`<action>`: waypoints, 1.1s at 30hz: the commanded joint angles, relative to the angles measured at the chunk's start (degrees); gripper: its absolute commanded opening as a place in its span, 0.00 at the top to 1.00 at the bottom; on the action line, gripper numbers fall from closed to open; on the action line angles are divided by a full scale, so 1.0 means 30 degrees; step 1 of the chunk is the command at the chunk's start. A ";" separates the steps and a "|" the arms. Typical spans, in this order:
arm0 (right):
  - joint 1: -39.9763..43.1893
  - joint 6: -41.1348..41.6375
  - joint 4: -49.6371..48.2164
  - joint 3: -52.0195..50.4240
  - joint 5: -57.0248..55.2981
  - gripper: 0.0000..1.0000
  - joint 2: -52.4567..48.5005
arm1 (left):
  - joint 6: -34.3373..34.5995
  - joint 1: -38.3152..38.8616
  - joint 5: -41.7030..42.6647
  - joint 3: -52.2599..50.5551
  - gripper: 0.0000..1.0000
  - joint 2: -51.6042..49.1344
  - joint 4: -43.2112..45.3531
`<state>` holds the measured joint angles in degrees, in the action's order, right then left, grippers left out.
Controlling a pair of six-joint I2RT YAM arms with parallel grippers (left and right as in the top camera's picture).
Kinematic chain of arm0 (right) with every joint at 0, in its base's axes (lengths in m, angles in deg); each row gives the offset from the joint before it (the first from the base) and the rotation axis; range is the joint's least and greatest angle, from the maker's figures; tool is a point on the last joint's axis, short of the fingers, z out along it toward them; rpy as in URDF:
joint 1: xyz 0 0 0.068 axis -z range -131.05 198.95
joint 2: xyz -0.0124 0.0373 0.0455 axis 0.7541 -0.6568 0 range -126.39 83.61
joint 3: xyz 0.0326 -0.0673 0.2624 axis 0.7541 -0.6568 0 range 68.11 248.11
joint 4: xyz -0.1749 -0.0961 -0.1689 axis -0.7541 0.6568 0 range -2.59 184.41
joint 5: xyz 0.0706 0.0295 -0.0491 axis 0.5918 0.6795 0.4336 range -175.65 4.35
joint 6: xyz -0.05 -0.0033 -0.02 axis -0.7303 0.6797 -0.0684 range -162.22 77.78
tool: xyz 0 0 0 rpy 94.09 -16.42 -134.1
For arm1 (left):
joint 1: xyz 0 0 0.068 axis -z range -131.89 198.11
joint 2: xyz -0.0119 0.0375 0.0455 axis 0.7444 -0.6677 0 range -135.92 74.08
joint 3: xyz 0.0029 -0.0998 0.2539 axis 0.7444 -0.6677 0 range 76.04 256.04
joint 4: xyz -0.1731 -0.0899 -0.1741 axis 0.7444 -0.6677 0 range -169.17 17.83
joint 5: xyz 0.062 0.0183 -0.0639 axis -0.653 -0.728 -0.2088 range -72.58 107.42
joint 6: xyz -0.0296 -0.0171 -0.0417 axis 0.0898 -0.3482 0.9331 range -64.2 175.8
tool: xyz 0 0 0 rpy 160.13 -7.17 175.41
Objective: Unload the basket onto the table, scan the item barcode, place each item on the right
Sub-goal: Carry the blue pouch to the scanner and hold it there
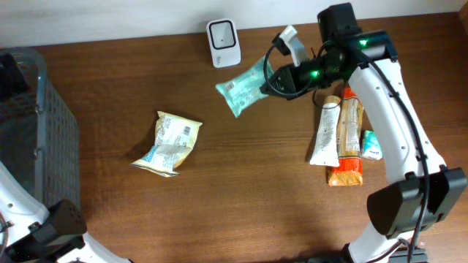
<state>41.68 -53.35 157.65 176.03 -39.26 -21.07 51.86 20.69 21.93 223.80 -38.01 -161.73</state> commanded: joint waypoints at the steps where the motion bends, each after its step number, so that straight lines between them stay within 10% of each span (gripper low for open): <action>1: 0.0044 -0.0219 -0.0291 0.1974 -0.0474 0.96 0.0750 | -0.0291 -0.0044 0.0197 0.0117 0.01 -0.0022 0.0022; 7: -0.0051 -0.0204 -0.1042 0.1974 -0.1282 0.96 0.2630 | -0.0291 -0.0044 0.0197 0.0117 0.01 -0.0022 0.0022; 11: -0.4466 -0.0546 -0.6892 0.1960 -1.6436 0.96 0.0313 | -0.0291 -0.0044 0.0197 0.0117 0.01 -0.0022 0.0022; 14: -0.5945 -0.7300 -1.5278 0.1960 -2.2491 0.96 -0.3118 | -0.0291 -0.0044 0.0197 0.0117 0.01 -0.0022 0.0022; 22: -0.5268 -1.7311 -2.9798 0.1960 -2.3088 0.96 -1.0287 | -0.0291 -0.0044 0.0197 0.0117 0.01 -0.0022 0.0022; 33: -0.5202 -1.7573 -2.9347 0.1960 -2.3197 0.96 -1.1701 | -0.0291 -0.0044 0.0197 0.0117 0.01 -0.0022 0.0022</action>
<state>27.32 -106.47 69.66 180.81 -107.71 -55.76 51.86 20.69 21.91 223.80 -38.01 -161.73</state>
